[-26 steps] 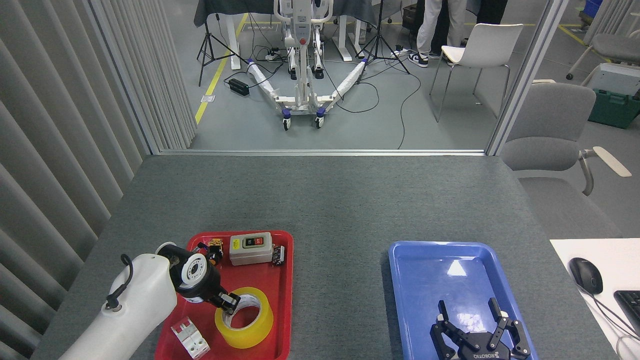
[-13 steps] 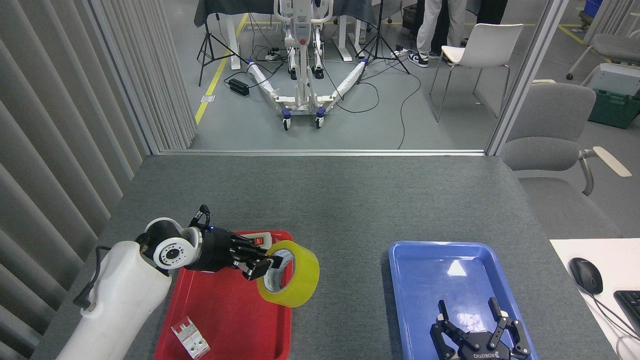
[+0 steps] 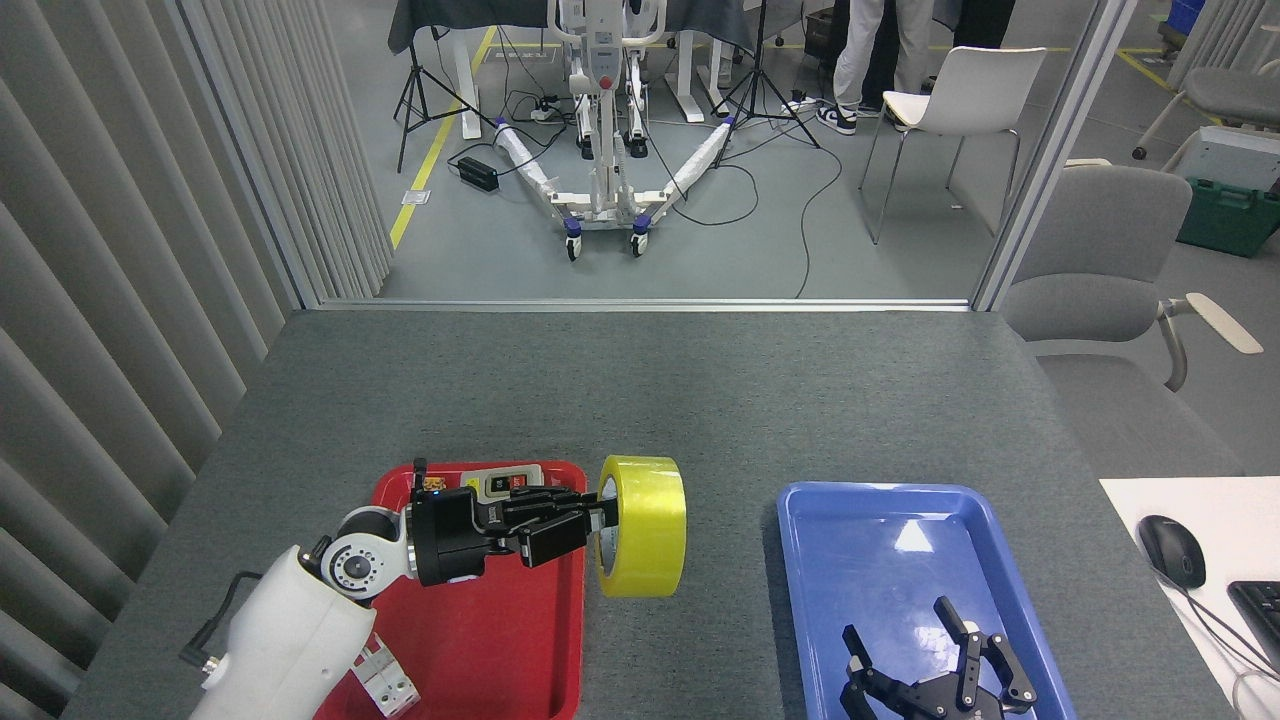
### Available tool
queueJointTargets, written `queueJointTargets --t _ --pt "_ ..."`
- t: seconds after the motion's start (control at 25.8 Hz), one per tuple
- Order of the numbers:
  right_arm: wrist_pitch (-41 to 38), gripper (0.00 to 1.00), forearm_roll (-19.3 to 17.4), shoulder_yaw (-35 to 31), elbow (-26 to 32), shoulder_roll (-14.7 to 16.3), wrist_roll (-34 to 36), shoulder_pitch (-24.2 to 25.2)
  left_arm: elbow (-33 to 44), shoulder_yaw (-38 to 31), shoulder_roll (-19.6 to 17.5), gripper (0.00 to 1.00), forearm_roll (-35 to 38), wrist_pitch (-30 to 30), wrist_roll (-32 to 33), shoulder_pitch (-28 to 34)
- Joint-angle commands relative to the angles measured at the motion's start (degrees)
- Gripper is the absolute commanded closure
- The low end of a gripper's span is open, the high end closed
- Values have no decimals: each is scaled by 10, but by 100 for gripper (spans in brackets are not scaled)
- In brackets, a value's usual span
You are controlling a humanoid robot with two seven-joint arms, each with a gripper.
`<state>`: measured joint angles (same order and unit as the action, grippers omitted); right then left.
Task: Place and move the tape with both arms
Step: 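Lift the tape roll with the left gripper toward the blue tray, then bring the right gripper up to the tape roll held by the left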
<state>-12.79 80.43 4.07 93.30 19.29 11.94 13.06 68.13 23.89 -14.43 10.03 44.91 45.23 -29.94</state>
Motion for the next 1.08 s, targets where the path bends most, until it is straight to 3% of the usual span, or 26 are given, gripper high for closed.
queueJointTargets --t 0.0,0.15,0.46,0.66,1.04 --pt "-96 0 0 -8 0 5 22 2 1 7 2 100 -11 1 -35 18" --pt "-198 0 -1 -10 8 17 52 1 -2 13 5 100 -9 1 -35 19" --pt "-322 0 -5 -9 27 29 56 -15 18 61 0 100 -7 1 -35 20" --pt "-322 0 -28 2 30 30 68 -35 14 77 1 100 -7 1 -35 20" --pt "-322 0 -30 52 45 29 70 -51 18 85 12 100 -1 1 -35 20"
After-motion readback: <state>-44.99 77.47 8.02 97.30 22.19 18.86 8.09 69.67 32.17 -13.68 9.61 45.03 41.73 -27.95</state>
